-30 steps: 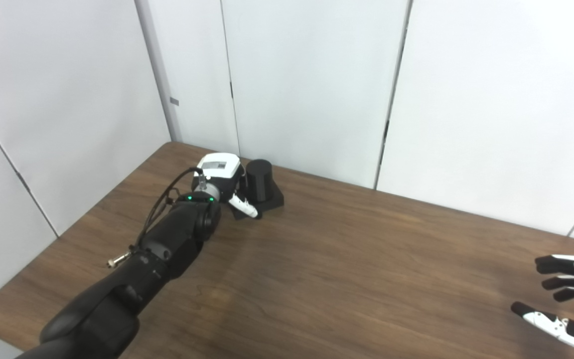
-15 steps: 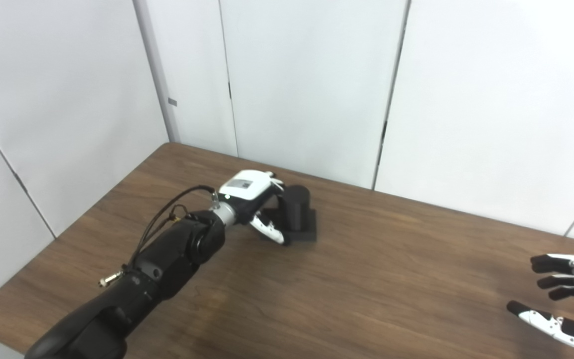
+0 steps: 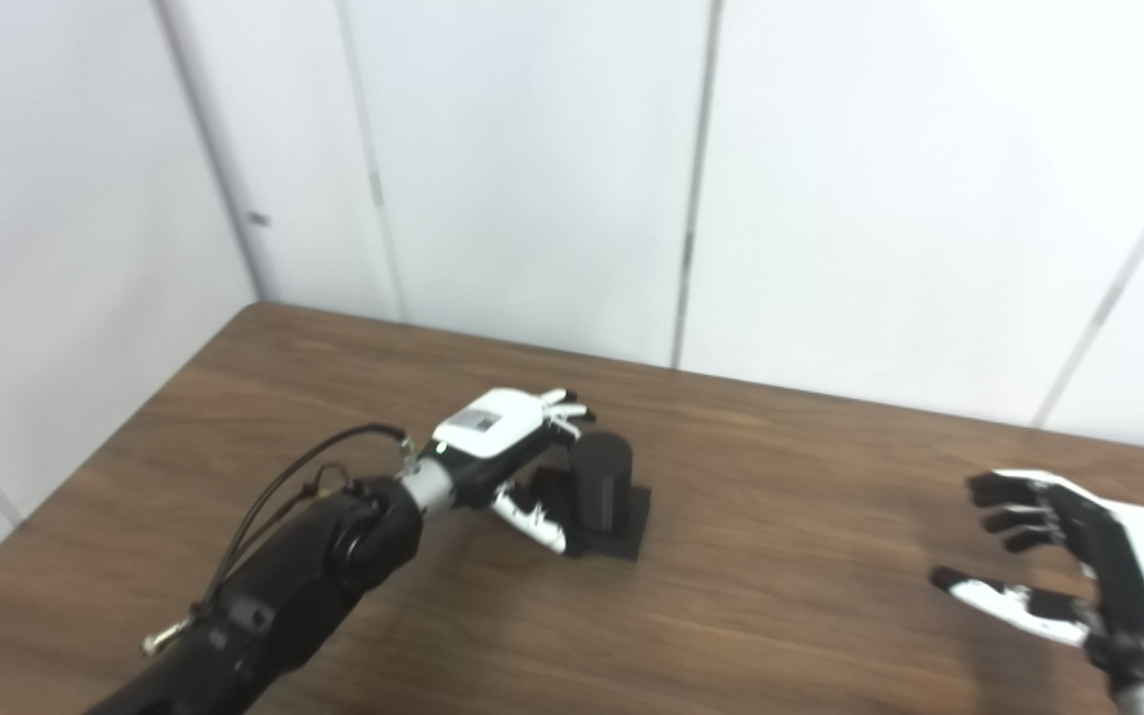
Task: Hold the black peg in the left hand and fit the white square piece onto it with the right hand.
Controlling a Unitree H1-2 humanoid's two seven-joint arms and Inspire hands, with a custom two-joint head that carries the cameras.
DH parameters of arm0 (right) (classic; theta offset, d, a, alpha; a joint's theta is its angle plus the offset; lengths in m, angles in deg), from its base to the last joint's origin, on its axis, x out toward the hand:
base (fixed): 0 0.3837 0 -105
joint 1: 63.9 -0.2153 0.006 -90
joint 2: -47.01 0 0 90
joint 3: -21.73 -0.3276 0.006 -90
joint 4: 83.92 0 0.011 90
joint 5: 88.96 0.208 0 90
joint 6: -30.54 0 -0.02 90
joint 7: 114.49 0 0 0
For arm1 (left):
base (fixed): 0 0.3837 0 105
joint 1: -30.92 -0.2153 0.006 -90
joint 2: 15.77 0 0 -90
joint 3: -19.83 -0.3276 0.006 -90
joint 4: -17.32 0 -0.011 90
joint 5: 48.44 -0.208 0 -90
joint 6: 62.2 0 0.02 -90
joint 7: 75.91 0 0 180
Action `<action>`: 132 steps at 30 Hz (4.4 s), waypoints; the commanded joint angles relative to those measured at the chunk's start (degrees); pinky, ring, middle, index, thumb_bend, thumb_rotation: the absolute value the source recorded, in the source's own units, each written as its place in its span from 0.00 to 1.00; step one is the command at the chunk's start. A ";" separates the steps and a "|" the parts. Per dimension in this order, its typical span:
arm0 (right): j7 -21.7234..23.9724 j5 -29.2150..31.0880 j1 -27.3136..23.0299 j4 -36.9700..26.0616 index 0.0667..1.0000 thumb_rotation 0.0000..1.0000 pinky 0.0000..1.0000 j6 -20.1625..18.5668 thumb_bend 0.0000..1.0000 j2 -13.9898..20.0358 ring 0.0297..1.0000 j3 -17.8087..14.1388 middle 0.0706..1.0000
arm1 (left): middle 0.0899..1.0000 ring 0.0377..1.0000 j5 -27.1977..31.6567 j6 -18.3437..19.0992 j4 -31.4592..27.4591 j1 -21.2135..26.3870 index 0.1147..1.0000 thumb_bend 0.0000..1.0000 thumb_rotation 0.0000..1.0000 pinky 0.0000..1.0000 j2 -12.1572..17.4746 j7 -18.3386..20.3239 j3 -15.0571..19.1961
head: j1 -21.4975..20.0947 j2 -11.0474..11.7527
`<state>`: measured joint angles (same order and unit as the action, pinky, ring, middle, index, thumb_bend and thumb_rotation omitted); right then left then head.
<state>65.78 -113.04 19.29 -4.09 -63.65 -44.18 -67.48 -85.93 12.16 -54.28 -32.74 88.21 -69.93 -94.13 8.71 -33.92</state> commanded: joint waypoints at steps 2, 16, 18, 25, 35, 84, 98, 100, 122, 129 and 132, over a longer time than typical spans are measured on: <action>-1.86 -0.43 -2.16 0.14 0.61 0.00 0.52 3.63 0.60 0.42 0.57 -0.07 0.61 | 0.91 0.98 -1.60 -1.50 -1.29 -0.86 0.42 0.52 0.07 0.93 -1.22 2.30 -2.28 | -0.71 -0.26; -4.18 -1.30 -3.26 3.70 0.61 0.00 0.50 8.59 0.58 -0.21 0.57 1.15 0.62 | 0.89 0.96 -6.70 -4.01 -0.09 -1.70 0.42 0.52 0.07 0.89 -7.17 0.62 -8.49 | -9.49 -1.56; -4.57 -1.79 -3.34 3.90 0.61 0.00 0.50 8.50 0.58 -0.64 0.56 1.39 0.62 | 0.89 0.96 -7.14 -4.26 1.23 -1.61 0.42 0.52 0.07 0.89 -8.01 -0.39 -9.12 | -11.80 -1.51; -1.51 -3.09 -3.02 0.59 0.62 0.00 0.52 5.31 0.58 1.00 0.58 1.69 0.64 | 0.89 0.95 -8.21 -5.78 5.68 -0.95 0.42 0.52 0.07 0.89 -8.67 -3.37 -10.74 | -19.58 -0.55; 9.33 -8.00 -7.13 -3.77 0.68 0.06 0.55 -1.27 0.63 10.75 0.64 2.52 0.69 | 0.87 0.93 -7.44 -7.54 7.12 -1.22 0.42 0.52 0.07 0.88 -5.40 -3.28 -11.25 | -32.42 4.33; 36.83 -23.02 -37.32 27.04 0.87 0.39 0.91 -16.89 1.00 24.33 0.95 18.40 0.97 | 0.84 0.89 -5.60 -10.15 4.67 -2.97 0.42 0.52 0.06 0.82 -2.08 -3.53 -10.75 | -37.59 5.65; 43.17 -23.94 -36.89 26.08 0.86 0.27 0.76 -19.80 1.00 25.61 0.93 21.23 0.97 | 0.84 0.88 -5.45 -9.71 3.37 -3.51 0.42 0.52 0.06 0.80 -2.19 -2.82 -10.13 | -37.06 5.12; 43.60 -24.16 -36.79 26.23 0.87 0.26 0.76 -19.61 1.00 25.90 0.94 21.65 0.97 | 0.84 0.89 -5.17 -9.67 2.93 -3.64 0.42 0.52 0.06 0.81 -2.05 -2.47 -10.06 | -36.78 4.84; 38.60 -26.17 -35.70 30.35 0.84 0.24 0.82 -16.56 0.96 26.80 0.93 24.50 0.93 | 0.84 0.89 -4.41 -9.79 2.21 -4.32 0.42 0.52 0.06 0.81 -1.82 -1.54 -9.58 | -36.21 4.09; 32.33 -24.42 -33.86 31.04 0.72 0.16 0.79 -12.90 0.90 26.58 0.86 22.84 0.85 | 0.85 0.89 -4.38 -9.56 1.63 -4.50 0.42 0.52 0.06 0.81 -1.69 -1.25 -9.44 | -35.57 3.40; 30.88 -24.33 -33.01 30.50 0.66 0.14 0.77 -12.20 0.85 26.53 0.84 22.45 0.83 | 0.85 0.89 -4.04 -9.13 1.13 -4.62 0.42 0.52 0.06 0.82 -1.65 -0.67 -9.29 | -35.57 3.31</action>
<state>97.37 -137.62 -12.54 26.78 -76.84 -19.35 -44.25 -87.54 2.51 -54.07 -34.77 83.66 -75.42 -102.15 -26.81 -30.59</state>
